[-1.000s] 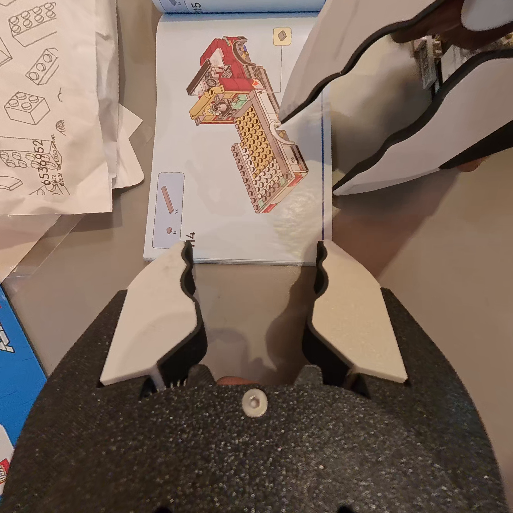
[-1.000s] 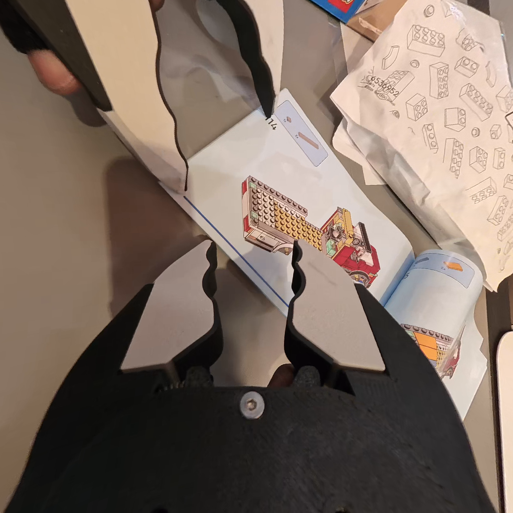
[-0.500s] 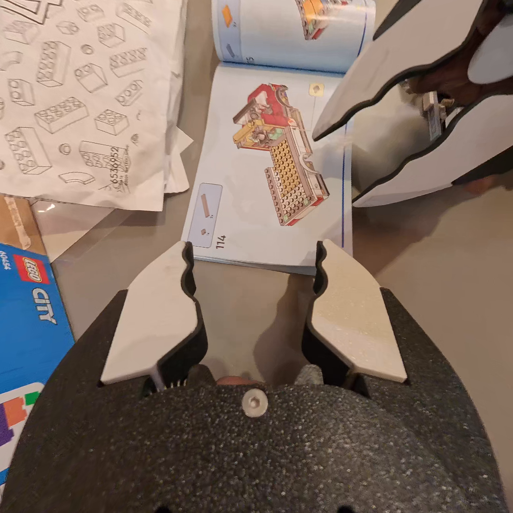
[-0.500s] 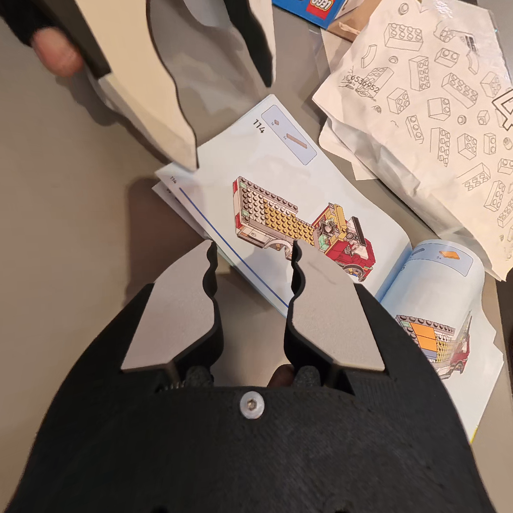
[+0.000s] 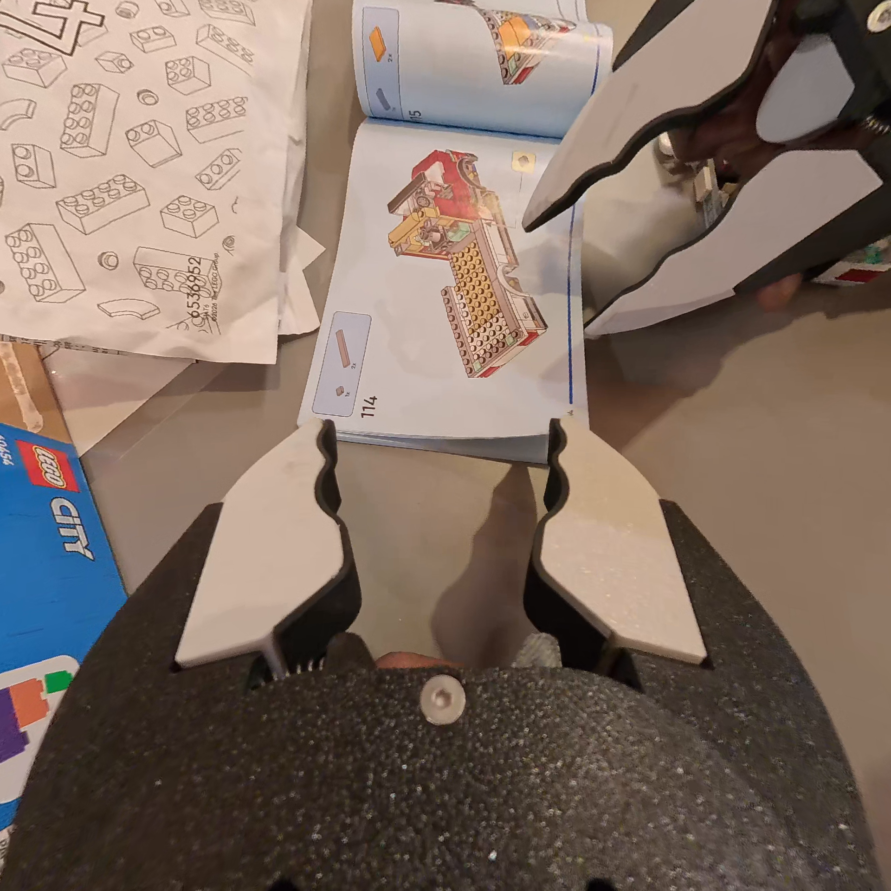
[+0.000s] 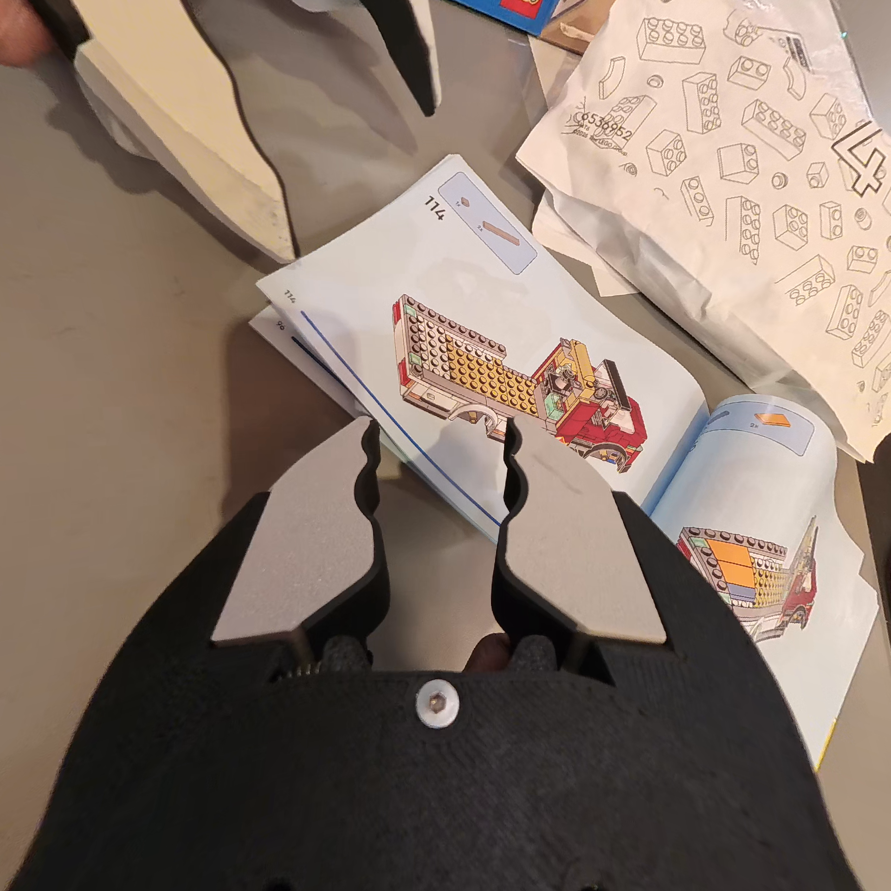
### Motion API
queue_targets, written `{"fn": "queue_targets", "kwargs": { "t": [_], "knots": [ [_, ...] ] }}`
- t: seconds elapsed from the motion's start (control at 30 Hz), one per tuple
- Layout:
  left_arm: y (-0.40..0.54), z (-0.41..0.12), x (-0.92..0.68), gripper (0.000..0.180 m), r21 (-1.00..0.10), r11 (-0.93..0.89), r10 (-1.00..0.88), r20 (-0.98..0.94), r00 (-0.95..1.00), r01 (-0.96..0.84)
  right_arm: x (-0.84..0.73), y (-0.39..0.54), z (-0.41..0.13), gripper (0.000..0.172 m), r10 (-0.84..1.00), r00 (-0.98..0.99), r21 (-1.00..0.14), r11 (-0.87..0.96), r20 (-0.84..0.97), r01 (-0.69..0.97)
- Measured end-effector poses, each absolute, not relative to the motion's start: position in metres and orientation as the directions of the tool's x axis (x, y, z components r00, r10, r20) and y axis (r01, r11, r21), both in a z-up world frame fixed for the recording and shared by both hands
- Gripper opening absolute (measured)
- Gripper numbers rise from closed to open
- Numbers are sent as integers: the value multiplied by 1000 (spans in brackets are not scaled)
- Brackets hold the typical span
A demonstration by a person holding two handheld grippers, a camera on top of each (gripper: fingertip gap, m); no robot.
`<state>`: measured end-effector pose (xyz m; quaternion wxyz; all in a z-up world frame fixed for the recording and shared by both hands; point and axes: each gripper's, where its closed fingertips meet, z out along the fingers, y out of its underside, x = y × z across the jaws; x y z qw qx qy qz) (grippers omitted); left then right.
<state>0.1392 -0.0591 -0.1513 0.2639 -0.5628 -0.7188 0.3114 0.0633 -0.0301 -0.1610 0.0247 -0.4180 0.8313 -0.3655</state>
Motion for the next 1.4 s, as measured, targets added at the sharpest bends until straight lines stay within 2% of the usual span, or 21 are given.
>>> {"fn": "queue_targets", "kwargs": {
  "t": [1.4],
  "knots": [
    [-52, -172, 142, 84, -663, 136, 982, -8, -188, 736, 63, -28, -164, 49, -716, -644, -616, 385, 271, -687]
  ]
}}
